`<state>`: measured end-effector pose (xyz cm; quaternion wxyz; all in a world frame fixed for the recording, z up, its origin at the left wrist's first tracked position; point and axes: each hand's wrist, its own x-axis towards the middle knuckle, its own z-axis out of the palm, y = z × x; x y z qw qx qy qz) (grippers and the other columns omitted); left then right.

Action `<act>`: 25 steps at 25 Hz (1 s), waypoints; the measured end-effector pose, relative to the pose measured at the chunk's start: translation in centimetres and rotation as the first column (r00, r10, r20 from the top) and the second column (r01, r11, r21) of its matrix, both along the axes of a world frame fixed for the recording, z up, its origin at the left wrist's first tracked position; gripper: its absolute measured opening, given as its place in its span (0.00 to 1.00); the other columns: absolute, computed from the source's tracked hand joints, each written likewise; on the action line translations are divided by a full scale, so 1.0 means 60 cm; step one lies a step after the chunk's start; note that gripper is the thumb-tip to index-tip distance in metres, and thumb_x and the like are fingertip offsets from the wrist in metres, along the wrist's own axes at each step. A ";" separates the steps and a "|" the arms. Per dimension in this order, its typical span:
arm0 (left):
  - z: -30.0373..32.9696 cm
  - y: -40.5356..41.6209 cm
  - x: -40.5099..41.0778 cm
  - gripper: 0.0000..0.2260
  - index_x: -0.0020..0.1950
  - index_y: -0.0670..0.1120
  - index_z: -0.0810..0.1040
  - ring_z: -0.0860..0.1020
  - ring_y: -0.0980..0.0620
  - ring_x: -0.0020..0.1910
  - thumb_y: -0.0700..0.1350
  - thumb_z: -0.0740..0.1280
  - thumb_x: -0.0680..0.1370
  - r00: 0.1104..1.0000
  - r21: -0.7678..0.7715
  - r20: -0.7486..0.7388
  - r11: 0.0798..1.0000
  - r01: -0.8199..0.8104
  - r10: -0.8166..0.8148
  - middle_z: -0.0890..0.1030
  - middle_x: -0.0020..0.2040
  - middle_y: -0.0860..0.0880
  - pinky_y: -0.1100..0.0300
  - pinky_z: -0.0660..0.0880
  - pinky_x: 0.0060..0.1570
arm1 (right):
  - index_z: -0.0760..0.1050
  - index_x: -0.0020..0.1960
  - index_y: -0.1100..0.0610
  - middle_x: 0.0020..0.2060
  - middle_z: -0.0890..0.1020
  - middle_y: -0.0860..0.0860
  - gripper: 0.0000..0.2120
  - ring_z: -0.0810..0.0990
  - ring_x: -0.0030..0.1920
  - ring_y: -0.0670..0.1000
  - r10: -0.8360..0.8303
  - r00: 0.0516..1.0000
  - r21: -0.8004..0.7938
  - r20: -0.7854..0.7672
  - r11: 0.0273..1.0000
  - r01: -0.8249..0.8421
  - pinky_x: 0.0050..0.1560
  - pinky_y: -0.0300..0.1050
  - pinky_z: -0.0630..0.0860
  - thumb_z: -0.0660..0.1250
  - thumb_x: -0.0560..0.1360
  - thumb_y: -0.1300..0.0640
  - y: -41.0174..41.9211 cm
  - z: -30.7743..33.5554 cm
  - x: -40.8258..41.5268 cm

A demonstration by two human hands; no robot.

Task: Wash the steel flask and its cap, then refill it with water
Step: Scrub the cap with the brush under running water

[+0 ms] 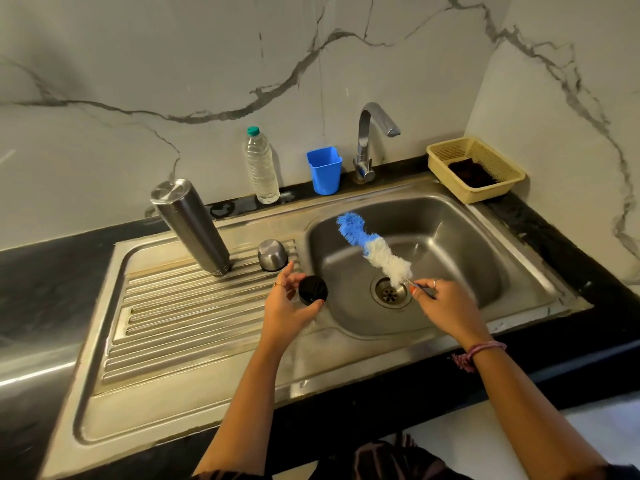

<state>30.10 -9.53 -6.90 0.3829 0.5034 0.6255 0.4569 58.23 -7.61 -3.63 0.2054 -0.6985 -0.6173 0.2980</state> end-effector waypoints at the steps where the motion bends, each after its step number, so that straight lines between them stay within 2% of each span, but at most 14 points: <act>1: -0.002 -0.005 -0.014 0.40 0.75 0.45 0.64 0.78 0.63 0.54 0.32 0.77 0.68 1.000 -0.005 -0.003 1.000 -0.019 0.019 0.78 0.53 0.57 0.67 0.69 0.64 | 0.78 0.60 0.50 0.40 0.83 0.47 0.15 0.82 0.40 0.48 -0.009 1.000 -0.002 -0.006 1.000 0.009 0.44 0.46 0.79 0.63 0.77 0.47 -0.001 -0.003 -0.005; 4: -0.006 -0.016 -0.052 0.40 0.76 0.45 0.64 0.78 0.57 0.55 0.32 0.77 0.68 0.997 -0.032 0.015 0.997 -0.072 0.073 0.78 0.53 0.54 0.71 0.70 0.59 | 0.78 0.59 0.50 0.37 0.81 0.45 0.13 0.81 0.41 0.48 -0.016 1.000 -0.008 -0.014 1.000 0.016 0.40 0.42 0.74 0.63 0.77 0.48 -0.004 -0.007 -0.022; 7: -0.013 -0.024 -0.077 0.40 0.76 0.45 0.63 0.78 0.51 0.58 0.32 0.77 0.68 0.994 -0.063 0.022 0.993 -0.101 0.103 0.78 0.53 0.54 0.63 0.70 0.64 | 0.78 0.59 0.50 0.38 0.82 0.46 0.13 0.81 0.42 0.48 -0.018 1.000 -0.021 -0.024 1.000 0.018 0.44 0.44 0.77 0.63 0.77 0.49 -0.003 -0.008 -0.038; 10: -0.022 -0.027 -0.088 0.39 0.76 0.44 0.63 0.78 0.53 0.56 0.32 0.76 0.69 0.994 -0.080 0.014 0.991 -0.108 0.109 0.77 0.53 0.57 0.59 0.69 0.66 | 0.79 0.58 0.50 0.40 0.83 0.47 0.13 0.82 0.42 0.48 -0.027 0.999 -0.015 -0.024 1.000 0.027 0.46 0.46 0.79 0.63 0.77 0.49 0.000 -0.013 -0.046; 13: -0.025 -0.027 -0.093 0.37 0.75 0.44 0.64 0.77 0.59 0.54 0.32 0.76 0.69 0.996 -0.083 -0.019 0.993 -0.086 0.085 0.77 0.54 0.56 0.61 0.70 0.65 | 0.78 0.59 0.51 0.40 0.83 0.48 0.13 0.82 0.40 0.48 -0.029 1.000 -0.008 -0.013 1.000 0.029 0.41 0.42 0.76 0.63 0.78 0.49 0.002 -0.012 -0.053; 18: -0.029 -0.019 -0.106 0.36 0.73 0.44 0.68 0.75 0.52 0.60 0.38 0.79 0.68 0.990 -0.080 -0.138 0.997 -0.006 -0.006 0.74 0.61 0.47 0.59 0.71 0.64 | 0.78 0.59 0.52 0.40 0.83 0.48 0.13 0.82 0.40 0.48 -0.050 0.999 -0.025 -0.016 0.998 0.050 0.40 0.44 0.78 0.63 0.78 0.50 0.007 -0.016 -0.058; 21: -0.016 -0.008 -0.117 0.30 0.70 0.45 0.71 0.75 0.51 0.58 0.45 0.78 0.70 0.987 -0.068 -0.159 0.998 -0.017 0.006 0.75 0.61 0.47 0.58 0.71 0.60 | 0.78 0.59 0.52 0.40 0.83 0.47 0.13 0.82 0.39 0.48 -0.061 0.998 -0.031 -0.020 0.998 0.060 0.40 0.44 0.79 0.63 0.78 0.50 0.010 -0.024 -0.055; 25: 0.010 0.044 -0.135 0.19 0.65 0.45 0.74 0.78 0.49 0.57 0.46 0.73 0.75 0.980 -0.050 -0.172 0.992 -0.112 0.101 0.77 0.59 0.46 0.48 0.75 0.61 | 0.78 0.60 0.51 0.39 0.82 0.46 0.14 0.81 0.40 0.47 -0.072 0.997 -0.034 -0.015 0.997 0.071 0.38 0.41 0.77 0.63 0.78 0.49 0.015 -0.033 -0.055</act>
